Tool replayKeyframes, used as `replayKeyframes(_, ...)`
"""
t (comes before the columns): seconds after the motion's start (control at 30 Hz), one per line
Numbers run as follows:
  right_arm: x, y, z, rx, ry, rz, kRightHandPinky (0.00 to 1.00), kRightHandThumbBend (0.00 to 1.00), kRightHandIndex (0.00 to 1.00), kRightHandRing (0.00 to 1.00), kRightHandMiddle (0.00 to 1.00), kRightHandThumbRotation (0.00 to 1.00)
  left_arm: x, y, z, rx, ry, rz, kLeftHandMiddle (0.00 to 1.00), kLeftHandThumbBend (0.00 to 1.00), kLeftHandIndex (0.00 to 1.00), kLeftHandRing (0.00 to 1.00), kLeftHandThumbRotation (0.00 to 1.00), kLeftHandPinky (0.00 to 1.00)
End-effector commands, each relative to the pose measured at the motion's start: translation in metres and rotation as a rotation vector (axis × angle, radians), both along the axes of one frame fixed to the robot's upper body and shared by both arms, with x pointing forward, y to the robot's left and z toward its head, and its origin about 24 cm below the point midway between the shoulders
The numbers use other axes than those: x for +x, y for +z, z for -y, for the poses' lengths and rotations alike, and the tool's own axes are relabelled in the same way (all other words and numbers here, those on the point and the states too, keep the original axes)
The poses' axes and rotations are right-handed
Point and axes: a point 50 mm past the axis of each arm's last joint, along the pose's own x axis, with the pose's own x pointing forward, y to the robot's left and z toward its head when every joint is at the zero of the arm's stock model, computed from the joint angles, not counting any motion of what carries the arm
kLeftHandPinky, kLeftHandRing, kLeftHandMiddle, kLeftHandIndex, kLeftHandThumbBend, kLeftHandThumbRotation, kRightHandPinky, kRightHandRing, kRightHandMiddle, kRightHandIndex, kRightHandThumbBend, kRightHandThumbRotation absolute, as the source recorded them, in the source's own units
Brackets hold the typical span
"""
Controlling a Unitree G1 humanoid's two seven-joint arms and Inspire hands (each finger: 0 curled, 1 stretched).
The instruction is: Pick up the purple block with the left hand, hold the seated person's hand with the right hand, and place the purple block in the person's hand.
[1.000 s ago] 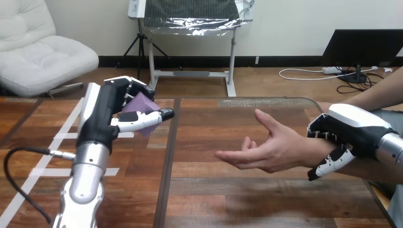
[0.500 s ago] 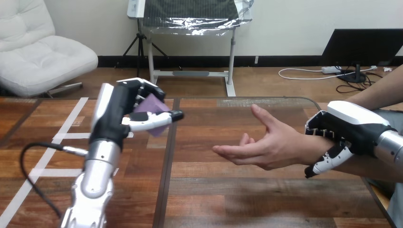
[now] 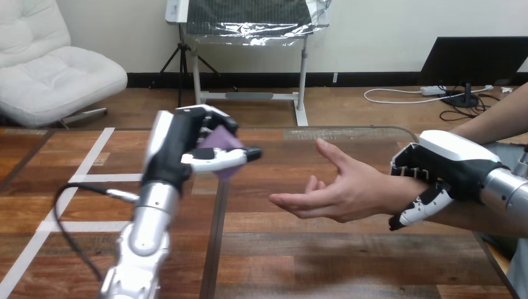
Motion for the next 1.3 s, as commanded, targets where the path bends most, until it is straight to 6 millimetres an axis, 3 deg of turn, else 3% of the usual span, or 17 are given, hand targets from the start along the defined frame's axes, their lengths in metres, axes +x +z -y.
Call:
replayKeyframes(0.0,0.005,0.006,-0.005,0.071,-0.02,0.041,0.32,0.8,0.43,0.35,0.4,0.19,0.016,0.03,0.021,-0.018,-0.059,0.11,0.44,0.75,0.43,0.42,0.0,0.37)
replayKeyframes(1.27,0.002,0.019,-0.025,0.133,0.046,0.087,0.31,0.8,0.41,0.34,0.38,0.18,0.016,0.026,0.069,-0.059,-0.184,0.074,0.43,0.75,0.43,0.4,0.0,0.36)
